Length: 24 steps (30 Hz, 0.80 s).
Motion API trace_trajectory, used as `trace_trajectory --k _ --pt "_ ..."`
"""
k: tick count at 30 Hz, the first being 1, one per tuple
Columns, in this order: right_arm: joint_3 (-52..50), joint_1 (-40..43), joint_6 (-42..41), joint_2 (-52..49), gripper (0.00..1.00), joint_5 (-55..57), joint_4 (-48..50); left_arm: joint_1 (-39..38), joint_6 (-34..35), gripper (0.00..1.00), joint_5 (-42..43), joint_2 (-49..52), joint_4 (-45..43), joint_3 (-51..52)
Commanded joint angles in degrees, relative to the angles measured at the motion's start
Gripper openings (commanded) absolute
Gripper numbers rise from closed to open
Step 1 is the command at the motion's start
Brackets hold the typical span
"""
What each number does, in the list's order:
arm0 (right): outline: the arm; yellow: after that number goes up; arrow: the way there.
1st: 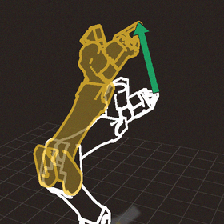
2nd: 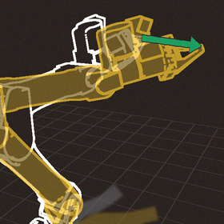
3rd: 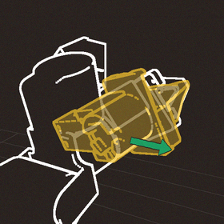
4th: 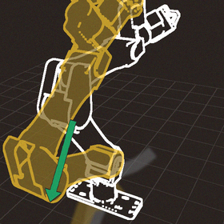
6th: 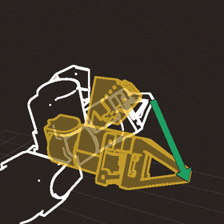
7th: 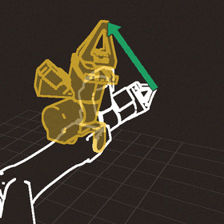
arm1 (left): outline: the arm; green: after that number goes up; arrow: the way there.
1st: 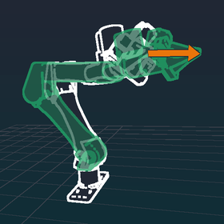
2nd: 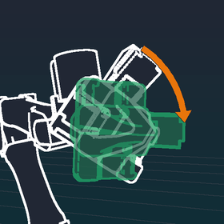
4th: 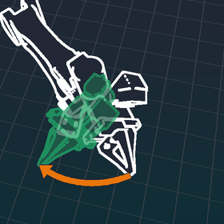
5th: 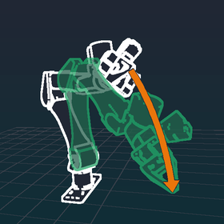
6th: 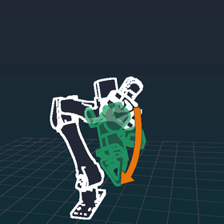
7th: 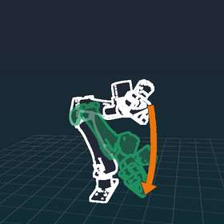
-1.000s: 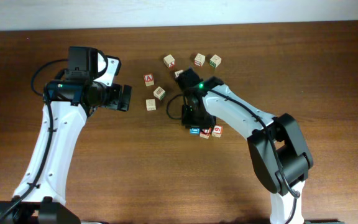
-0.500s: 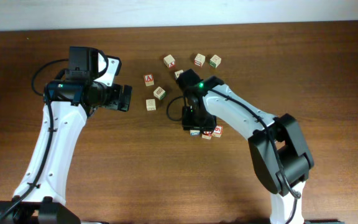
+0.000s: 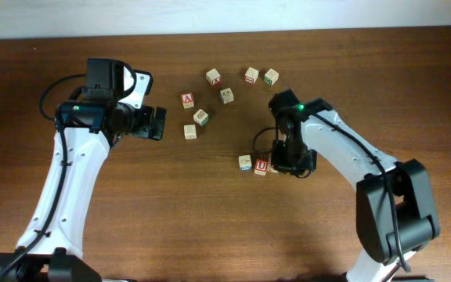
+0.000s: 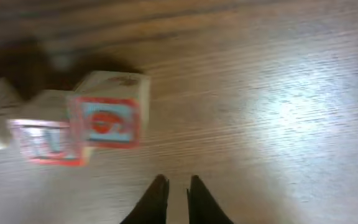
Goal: Rotate 3 blocks
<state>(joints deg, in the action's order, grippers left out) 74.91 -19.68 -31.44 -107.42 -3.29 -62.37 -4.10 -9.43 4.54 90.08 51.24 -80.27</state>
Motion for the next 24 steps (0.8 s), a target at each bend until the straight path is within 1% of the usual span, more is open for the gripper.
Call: trace_trajectory --k 1,2,3,4,6,9,10,20,22,24 --pt "-1.77 2.56 2.34 0.04 0.1 0.57 2.08 -0.24 -0.52 0.99 0.61 0.33 0.07 -0.87" --pt "-2.95 2.82 5.03 0.02 0.05 0.46 5.46 -0.24 -0.52 0.99 0.61 0.33 0.07 -0.87" --pt "-4.0 2.75 7.93 -0.09 0.04 0.26 8.74 -0.24 -0.52 0.99 0.61 0.33 0.07 -0.87" --pt "-4.31 2.71 9.79 -0.5 0.04 -0.31 10.38 -0.24 -0.52 0.99 0.61 0.33 0.07 -0.87" --pt "-4.31 2.71 16.15 -1.73 0.04 -5.57 12.61 -0.24 -0.52 0.99 0.61 0.33 0.07 -0.87" --pt "-4.31 2.69 21.4 -2.25 0.04 -10.27 13.38 -0.24 -0.52 0.99 0.61 0.33 0.07 -0.87" --pt "-4.31 2.6 22.25 -2.25 0.04 -11.58 13.31 -0.24 -0.52 0.99 0.61 0.33 0.07 -0.87" --pt "-3.72 0.2 23.19 -2.25 0.04 -11.47 13.07 -0.24 -0.52 0.99 0.61 0.33 0.07 -0.87" --pt "-0.55 0.31 23.69 -2.25 0.04 -11.08 11.28 -0.24 -0.52 0.99 0.61 0.33 0.07 -0.87" --pt "6.19 0.28 23.45 -2.25 0.05 -11.04 8.94 -0.24 -0.52 0.99 0.61 0.33 0.07 -0.87"
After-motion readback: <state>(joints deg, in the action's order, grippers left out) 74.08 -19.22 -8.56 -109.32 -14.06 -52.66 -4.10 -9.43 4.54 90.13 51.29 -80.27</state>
